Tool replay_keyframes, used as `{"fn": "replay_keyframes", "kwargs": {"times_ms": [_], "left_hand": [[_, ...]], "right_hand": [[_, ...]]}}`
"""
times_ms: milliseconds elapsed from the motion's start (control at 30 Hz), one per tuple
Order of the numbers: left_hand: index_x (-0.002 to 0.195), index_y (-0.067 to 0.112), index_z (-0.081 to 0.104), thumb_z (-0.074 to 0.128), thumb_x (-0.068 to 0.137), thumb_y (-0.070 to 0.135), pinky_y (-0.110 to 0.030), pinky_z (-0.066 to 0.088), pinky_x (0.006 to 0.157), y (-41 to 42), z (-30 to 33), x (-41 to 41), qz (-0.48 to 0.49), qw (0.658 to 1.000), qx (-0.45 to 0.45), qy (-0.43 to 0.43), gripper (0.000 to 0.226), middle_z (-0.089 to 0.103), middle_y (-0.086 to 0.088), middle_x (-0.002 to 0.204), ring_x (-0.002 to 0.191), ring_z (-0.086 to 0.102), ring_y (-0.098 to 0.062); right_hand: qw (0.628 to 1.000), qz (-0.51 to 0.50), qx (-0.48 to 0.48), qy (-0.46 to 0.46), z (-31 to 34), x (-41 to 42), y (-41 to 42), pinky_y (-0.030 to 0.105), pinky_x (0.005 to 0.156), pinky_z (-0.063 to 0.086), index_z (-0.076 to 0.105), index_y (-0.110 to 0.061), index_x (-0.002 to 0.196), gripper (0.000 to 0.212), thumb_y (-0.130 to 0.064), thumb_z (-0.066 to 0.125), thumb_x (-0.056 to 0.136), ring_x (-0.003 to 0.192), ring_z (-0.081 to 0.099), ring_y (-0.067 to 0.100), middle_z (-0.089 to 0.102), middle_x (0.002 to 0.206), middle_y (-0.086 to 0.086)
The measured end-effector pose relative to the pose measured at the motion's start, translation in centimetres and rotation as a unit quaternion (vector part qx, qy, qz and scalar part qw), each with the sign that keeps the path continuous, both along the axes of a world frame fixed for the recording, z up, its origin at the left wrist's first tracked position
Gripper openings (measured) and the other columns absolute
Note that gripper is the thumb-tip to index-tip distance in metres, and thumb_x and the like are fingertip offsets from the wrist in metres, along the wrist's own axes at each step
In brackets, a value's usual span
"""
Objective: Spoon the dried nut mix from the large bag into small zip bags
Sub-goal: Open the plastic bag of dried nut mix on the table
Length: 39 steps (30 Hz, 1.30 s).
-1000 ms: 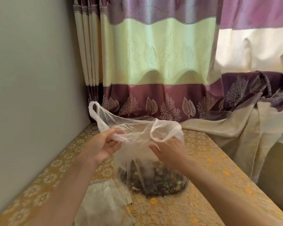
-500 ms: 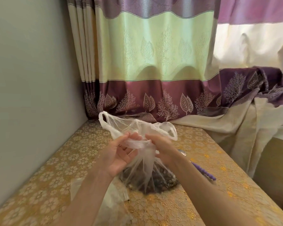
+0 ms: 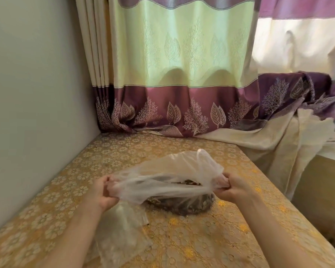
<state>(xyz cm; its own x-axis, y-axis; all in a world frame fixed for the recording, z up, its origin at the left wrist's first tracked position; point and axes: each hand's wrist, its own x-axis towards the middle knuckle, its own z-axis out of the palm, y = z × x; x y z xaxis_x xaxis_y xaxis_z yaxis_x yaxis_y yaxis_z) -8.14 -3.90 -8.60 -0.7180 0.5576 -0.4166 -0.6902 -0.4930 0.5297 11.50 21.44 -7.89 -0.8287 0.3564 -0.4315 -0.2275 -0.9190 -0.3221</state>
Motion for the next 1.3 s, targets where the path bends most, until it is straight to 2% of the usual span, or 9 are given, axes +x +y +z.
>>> {"fn": "replay_keyframes", "kwargs": {"times_ms": [267, 333, 400, 467, 533, 733, 967, 1067, 1300], "left_hand": [[0.072, 0.005, 0.063, 0.042, 0.088, 0.017, -0.027, 0.052, 0.049, -0.2, 0.5, -0.6, -0.071, 0.971, -0.149, 0.173, 0.030, 0.061, -0.010, 0.065, 0.053, 0.062, -0.021], [0.106, 0.001, 0.057, 0.050, 0.089, 0.013, -0.038, 0.055, 0.071, 0.5, 1.5, 0.0, -0.007, 0.924, -0.244, 0.294, 0.022, 0.058, -0.017, 0.100, 0.082, 0.064, -0.023], [0.132, 0.008, 0.042, 0.060, 0.087, 0.012, -0.044, 0.044, 0.095, 1.1, 1.9, 1.0, 0.117, 0.792, -0.418, 0.429, 0.049, 0.047, -0.015, 0.126, 0.113, 0.050, -0.027], [0.126, 0.008, 0.047, 0.062, 0.083, 0.009, -0.039, 0.038, 0.095, 1.9, 2.5, 3.1, 0.250, 0.604, -0.487, 0.579, 0.045, 0.048, -0.012, 0.117, 0.110, 0.045, -0.025], [0.107, 0.010, 0.056, 0.060, 0.084, 0.011, -0.030, 0.037, 0.087, 3.0, 2.4, 4.9, 0.281, 0.511, -0.477, 0.658, 0.023, 0.050, -0.004, 0.101, 0.096, 0.045, -0.018], [0.111, 0.021, 0.056, 0.053, 0.090, 0.028, -0.031, 0.033, 0.086, 5.4, -1.8, 6.1, 0.133, 0.470, -0.518, 0.703, 0.022, 0.051, 0.003, 0.112, 0.105, 0.046, -0.016], [0.136, 0.030, 0.031, 0.061, 0.082, 0.049, -0.043, 0.016, 0.108, 4.9, -3.7, 3.0, 0.019, 0.377, -0.614, 0.693, 0.064, 0.022, 0.000, 0.145, 0.135, 0.014, -0.020], [0.145, 0.030, 0.017, 0.070, 0.078, 0.040, -0.045, 0.012, 0.113, 4.6, -3.9, 1.8, -0.043, 0.417, -0.604, 0.678, 0.086, 0.001, 0.000, 0.154, 0.141, 0.002, -0.024], [0.148, 0.032, 0.014, 0.066, 0.080, 0.039, -0.048, 0.017, 0.112, 3.9, -3.1, -0.7, -0.156, 0.471, -0.608, 0.620, 0.086, 0.005, 0.005, 0.156, 0.142, 0.010, -0.020]], "right_hand": [[0.948, -0.123, 0.239, -0.167, -1.6, 0.0, 0.6, 0.024, 0.043, 0.045, 0.042, -0.008, 0.080, 0.017, -0.009, 0.038, 0.097, 0.054, 0.046, 0.014, 0.044, 0.073, 0.006], [0.845, -0.215, 0.420, -0.252, -0.5, 0.2, -0.3, 0.032, 0.065, 0.048, 0.045, -0.011, 0.096, 0.007, -0.017, 0.044, 0.098, 0.075, 0.051, 0.016, 0.050, 0.090, 0.007], [0.686, -0.322, 0.599, -0.259, 0.6, 0.3, -1.7, 0.023, 0.072, 0.046, 0.046, -0.013, 0.101, 0.007, -0.017, 0.049, 0.096, 0.082, 0.051, 0.015, 0.051, 0.099, 0.007], [0.551, -0.369, 0.728, -0.174, 1.8, 0.2, -4.2, 0.015, 0.064, 0.042, 0.051, -0.011, 0.095, 0.005, -0.007, 0.052, 0.093, 0.072, 0.048, 0.011, 0.052, 0.089, 0.005], [0.453, -0.331, 0.822, -0.095, 2.1, -0.4, -6.8, 0.014, 0.060, 0.043, 0.056, -0.005, 0.088, 0.006, -0.001, 0.053, 0.089, 0.062, 0.045, 0.006, 0.051, 0.079, -0.001], [0.313, -0.089, 0.943, -0.064, -0.1, -3.1, -10.2, 0.034, 0.072, 0.055, 0.061, -0.002, 0.110, 0.020, -0.010, 0.056, 0.092, 0.085, 0.064, 0.024, 0.065, 0.106, 0.011], [0.167, 0.022, 0.939, -0.300, -0.7, -5.3, -3.3, 0.045, 0.112, 0.024, 0.031, -0.023, 0.144, 0.058, -0.047, 0.048, 0.093, 0.141, 0.025, 0.023, 0.030, 0.153, 0.003], [0.152, 0.089, 0.911, -0.373, -1.1, -5.6, -1.0, 0.047, 0.109, 0.029, 0.031, -0.024, 0.144, 0.066, -0.059, 0.045, 0.090, 0.139, 0.029, 0.023, 0.033, 0.151, 0.002], [0.362, 0.196, 0.831, -0.375, -2.5, -4.2, 1.3, 0.033, 0.106, 0.032, 0.031, -0.011, 0.145, 0.074, -0.052, 0.057, 0.088, 0.134, 0.037, 0.024, 0.033, 0.151, 0.009]]}}
